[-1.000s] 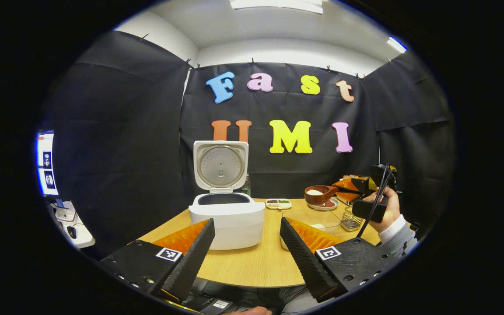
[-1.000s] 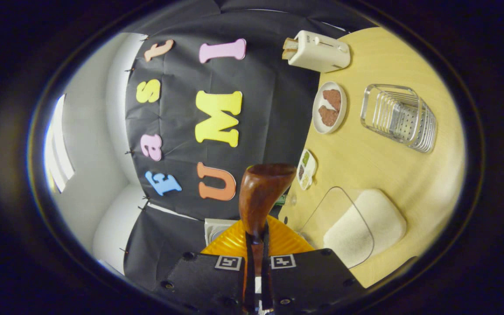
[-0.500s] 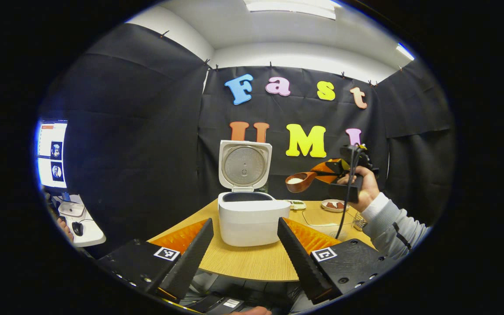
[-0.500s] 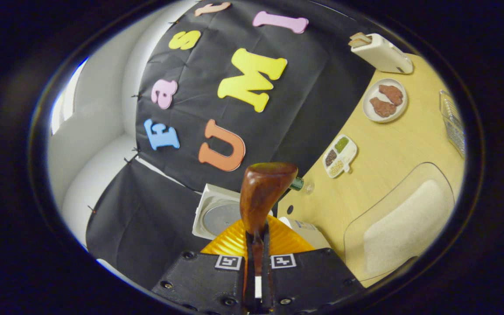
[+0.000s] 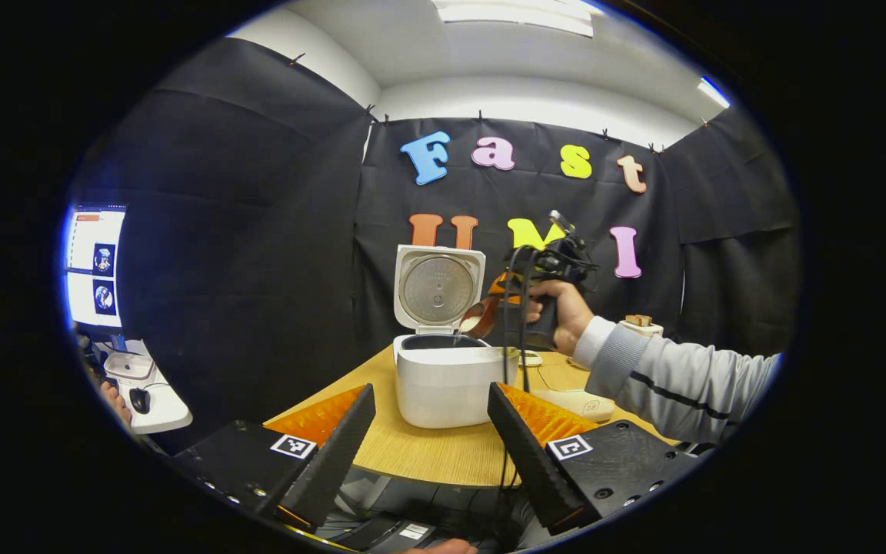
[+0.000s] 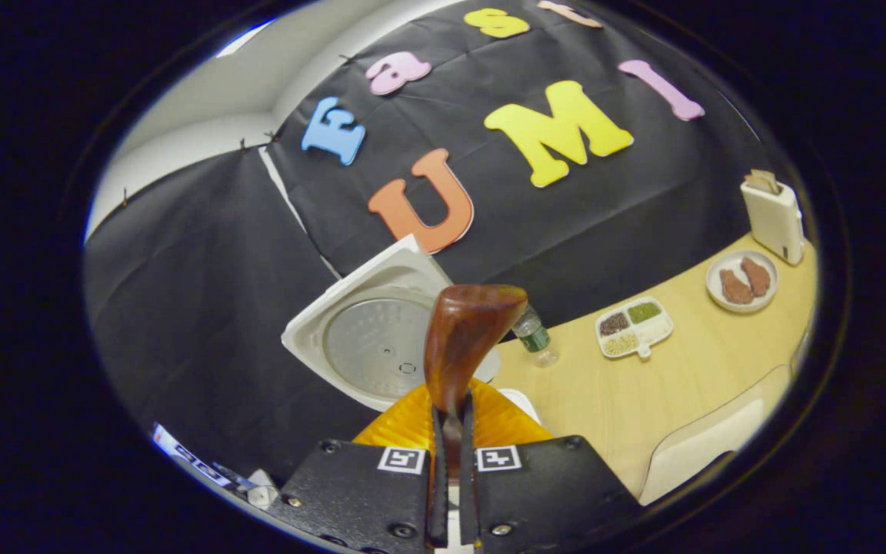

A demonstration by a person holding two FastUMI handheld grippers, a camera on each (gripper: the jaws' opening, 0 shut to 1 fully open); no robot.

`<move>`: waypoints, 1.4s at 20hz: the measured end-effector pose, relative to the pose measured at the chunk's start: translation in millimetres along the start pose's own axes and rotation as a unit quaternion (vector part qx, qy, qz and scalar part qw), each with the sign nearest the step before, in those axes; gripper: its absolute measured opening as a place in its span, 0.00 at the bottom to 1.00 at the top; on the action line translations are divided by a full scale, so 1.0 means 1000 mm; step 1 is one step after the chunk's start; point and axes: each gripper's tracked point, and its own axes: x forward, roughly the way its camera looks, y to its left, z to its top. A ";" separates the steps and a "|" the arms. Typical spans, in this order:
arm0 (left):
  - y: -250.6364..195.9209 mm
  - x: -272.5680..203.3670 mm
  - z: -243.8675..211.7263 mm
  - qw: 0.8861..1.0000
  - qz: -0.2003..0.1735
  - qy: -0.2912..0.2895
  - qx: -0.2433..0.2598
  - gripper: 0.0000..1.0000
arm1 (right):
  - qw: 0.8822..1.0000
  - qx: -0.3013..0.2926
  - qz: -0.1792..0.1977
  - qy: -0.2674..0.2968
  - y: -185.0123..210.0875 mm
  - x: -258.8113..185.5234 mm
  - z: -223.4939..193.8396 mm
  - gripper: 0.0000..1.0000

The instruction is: Close the left gripper, press the button to open the rice cooker; take a wooden spoon from the chopstick holder with the right hand, scoop a spoonful of rice and pour it into the rice cooker, then put the wooden spoon back into the chopstick holder.

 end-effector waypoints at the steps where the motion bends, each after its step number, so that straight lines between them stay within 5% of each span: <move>1: -0.002 0.001 0.001 1.000 -0.002 0.000 -0.002 0.94 | 1.000 -0.030 -0.007 0.001 0.003 0.006 -0.005 0.11; 5: -0.008 0.000 0.000 1.000 -0.011 0.001 0.000 0.94 | 0.988 -0.152 -0.027 0.004 0.013 0.027 -0.016 0.11; 11: -0.013 -0.002 0.001 1.000 -0.017 0.002 0.008 0.94 | 0.944 -0.326 -0.044 -0.020 0.024 0.019 -0.022 0.11; 16: -0.012 -0.001 0.001 1.000 -0.016 0.005 -0.001 0.94 | 0.941 -0.334 -0.050 -0.032 0.022 0.003 -0.015 0.11; 28: -0.053 0.017 0.005 1.000 -0.028 0.009 0.006 0.94 | 0.958 -0.273 -0.055 -0.066 -0.041 -0.101 0.060 0.11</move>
